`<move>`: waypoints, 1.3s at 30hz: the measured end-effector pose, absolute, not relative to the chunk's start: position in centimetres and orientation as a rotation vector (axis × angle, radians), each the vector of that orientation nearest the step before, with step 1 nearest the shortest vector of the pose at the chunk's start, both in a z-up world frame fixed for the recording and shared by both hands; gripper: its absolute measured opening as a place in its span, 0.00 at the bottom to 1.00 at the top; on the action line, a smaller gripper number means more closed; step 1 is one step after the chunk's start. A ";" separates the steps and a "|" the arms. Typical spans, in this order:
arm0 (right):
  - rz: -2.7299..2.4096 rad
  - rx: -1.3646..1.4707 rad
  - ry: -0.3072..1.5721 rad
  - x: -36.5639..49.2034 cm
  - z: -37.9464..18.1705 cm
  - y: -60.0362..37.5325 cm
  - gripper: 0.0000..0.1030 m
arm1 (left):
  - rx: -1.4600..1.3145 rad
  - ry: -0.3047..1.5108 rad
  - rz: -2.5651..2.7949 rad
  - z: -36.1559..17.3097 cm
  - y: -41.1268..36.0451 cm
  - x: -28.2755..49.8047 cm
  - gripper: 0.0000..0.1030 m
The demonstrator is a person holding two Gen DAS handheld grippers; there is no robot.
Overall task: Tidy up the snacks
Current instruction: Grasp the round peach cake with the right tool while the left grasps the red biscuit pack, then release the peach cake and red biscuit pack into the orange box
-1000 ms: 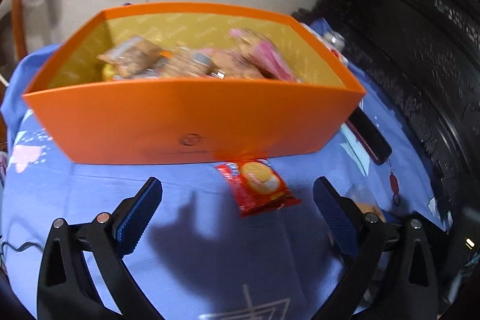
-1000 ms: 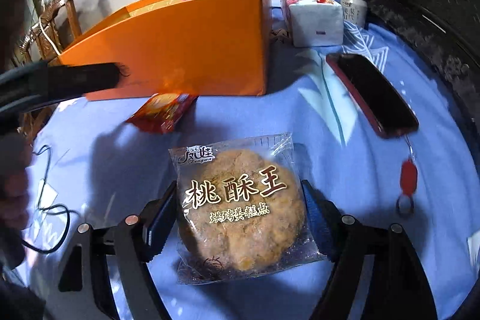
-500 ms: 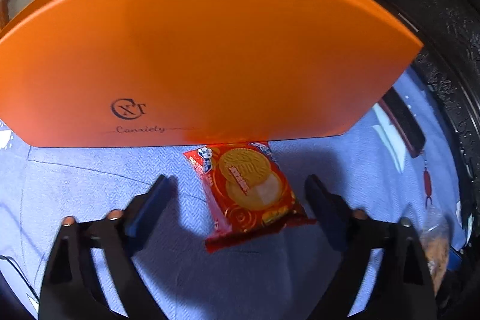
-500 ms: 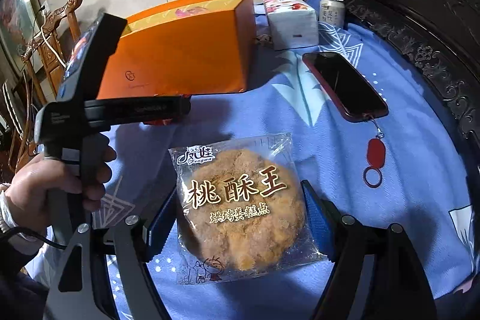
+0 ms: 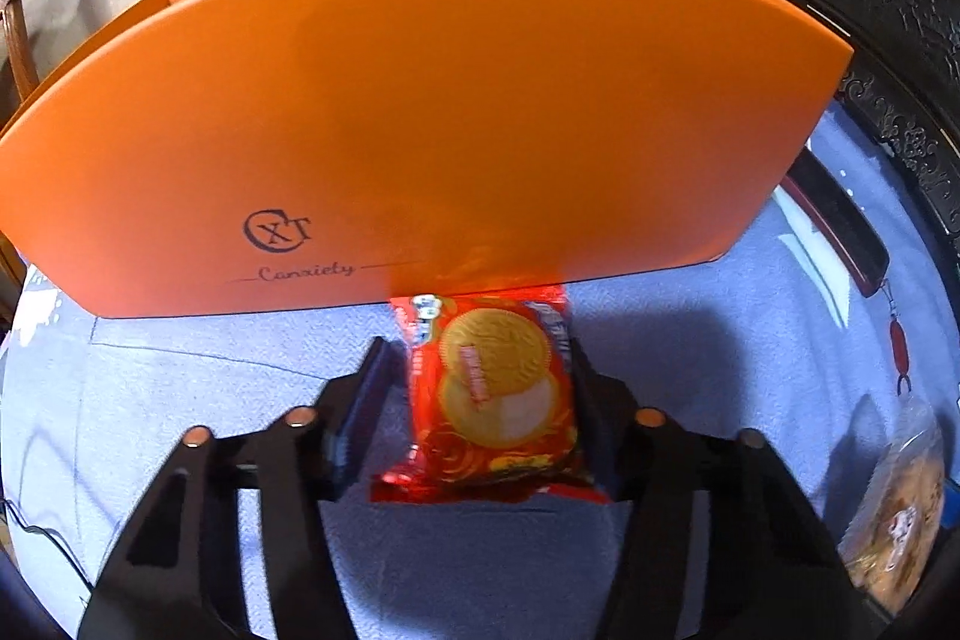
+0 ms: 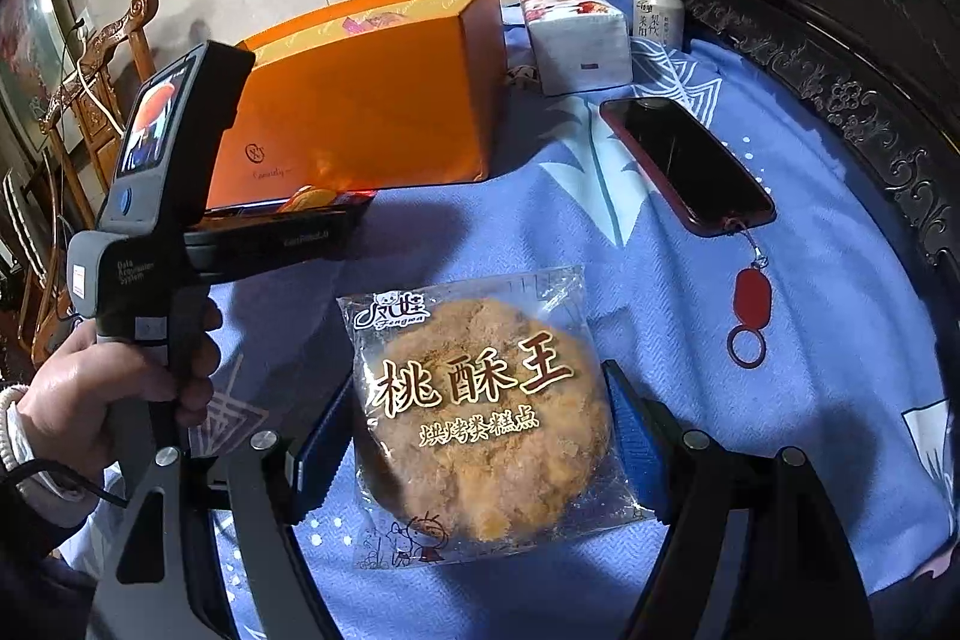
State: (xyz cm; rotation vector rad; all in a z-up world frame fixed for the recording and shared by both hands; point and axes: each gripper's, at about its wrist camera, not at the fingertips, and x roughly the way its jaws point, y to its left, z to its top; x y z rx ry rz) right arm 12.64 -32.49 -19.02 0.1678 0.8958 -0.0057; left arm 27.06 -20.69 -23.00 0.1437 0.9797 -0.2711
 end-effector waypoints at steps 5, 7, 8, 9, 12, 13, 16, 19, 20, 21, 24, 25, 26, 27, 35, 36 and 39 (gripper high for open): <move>-0.013 0.166 0.887 12.5 -18.6 -32.3 0.76 | 0.125 0.988 -0.294 -22.8 -19.8 26.6 0.47; -0.011 0.166 0.882 12.3 -18.4 -32.1 0.76 | 0.121 0.987 -0.305 -22.7 -19.5 26.3 0.45; -0.010 0.167 0.881 12.2 -18.3 -32.0 0.77 | 0.122 0.986 -0.311 -22.7 -19.2 26.1 0.45; -0.009 0.165 0.878 12.2 -18.2 -31.8 0.76 | 0.120 0.986 -0.317 -22.6 -18.9 25.8 0.45; -0.005 0.156 0.873 11.9 -17.9 -31.3 0.76 | 0.114 0.988 -0.332 -22.6 -18.0 24.8 0.45; -0.002 0.155 0.872 11.9 -17.8 -31.1 0.76 | 0.114 0.990 -0.337 -22.5 -17.7 24.5 0.45; 0.013 0.154 0.867 11.7 -17.4 -30.5 0.76 | 0.069 1.010 -0.360 -22.0 -16.3 23.7 0.44; 0.032 0.159 0.855 11.8 -16.7 -29.9 0.76 | 0.035 0.980 -0.365 -20.6 -13.5 22.5 0.44; 0.039 0.164 0.848 11.9 -16.4 -29.7 0.76 | 0.030 0.958 -0.361 -19.7 -12.6 22.0 0.44; 0.046 0.168 0.842 12.1 -16.1 -29.5 0.76 | 0.025 0.939 -0.357 -18.9 -11.8 21.6 0.44; 0.076 0.166 0.805 12.7 -14.6 -28.5 0.76 | 0.001 0.868 -0.333 -16.0 -9.4 20.4 0.44; 0.086 0.163 0.793 12.9 -14.0 -28.1 0.76 | -0.010 0.852 -0.329 -15.1 -8.8 20.2 0.44; 0.096 0.160 0.779 13.2 -13.5 -27.8 0.76 | -0.020 0.828 -0.326 -13.9 -8.1 20.1 0.44; 0.113 0.159 0.756 13.7 -12.5 -27.4 0.76 | -0.027 0.809 -0.322 -12.9 -7.3 20.0 0.44; 0.119 0.158 0.557 18.8 -5.8 -26.3 0.76 | -0.076 0.629 -0.313 -4.6 -4.6 23.4 0.44; 0.115 0.168 0.549 19.6 -5.4 -26.4 0.76 | -0.081 0.621 -0.313 -4.0 -4.6 24.1 0.44; 0.102 0.207 0.533 22.7 -4.3 -26.9 0.76 | -0.076 0.602 -0.297 -2.7 -5.4 26.5 0.44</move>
